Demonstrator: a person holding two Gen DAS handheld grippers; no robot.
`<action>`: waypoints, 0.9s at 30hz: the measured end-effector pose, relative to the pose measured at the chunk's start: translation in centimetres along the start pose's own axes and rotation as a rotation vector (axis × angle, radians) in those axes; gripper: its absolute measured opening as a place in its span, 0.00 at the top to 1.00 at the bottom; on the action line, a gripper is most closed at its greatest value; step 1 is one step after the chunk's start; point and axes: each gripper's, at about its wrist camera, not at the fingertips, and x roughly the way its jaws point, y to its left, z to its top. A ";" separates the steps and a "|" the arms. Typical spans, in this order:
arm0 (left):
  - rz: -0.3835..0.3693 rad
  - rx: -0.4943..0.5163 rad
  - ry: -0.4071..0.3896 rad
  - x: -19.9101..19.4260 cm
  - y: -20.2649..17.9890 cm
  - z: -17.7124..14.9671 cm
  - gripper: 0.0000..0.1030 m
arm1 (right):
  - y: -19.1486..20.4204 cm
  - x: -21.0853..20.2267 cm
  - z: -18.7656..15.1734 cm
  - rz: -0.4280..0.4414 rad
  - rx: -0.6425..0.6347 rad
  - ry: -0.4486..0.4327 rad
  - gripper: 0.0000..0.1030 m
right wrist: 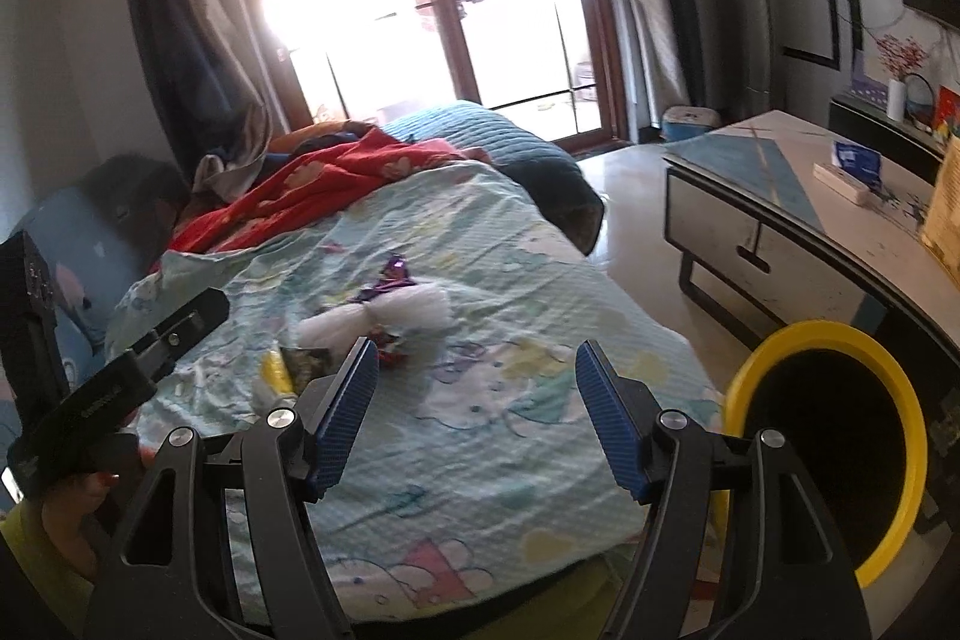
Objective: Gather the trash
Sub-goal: 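Move both open tools back over the remaining trash on the bed, then grasp the yellow chip bag with the left tool while the right tool grasps the white foam sleeve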
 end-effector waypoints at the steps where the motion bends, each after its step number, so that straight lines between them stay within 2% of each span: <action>1: 0.009 -0.006 -0.001 -0.1 0.4 0.1 0.11 | 0.3 0.2 0.1 0.004 -0.003 0.001 0.36; 9: 0.059 -0.049 0.006 -0.5 3.5 0.5 0.11 | 3.0 1.9 1.3 0.053 -0.038 0.015 0.36; 19: 0.096 -0.087 0.057 -0.7 6.7 0.2 0.11 | 4.6 4.2 2.5 0.087 -0.034 0.045 0.36; 27: 0.063 -0.121 0.120 0.0 7.9 -1.2 0.11 | 5.6 6.5 2.9 0.084 -0.027 0.067 0.36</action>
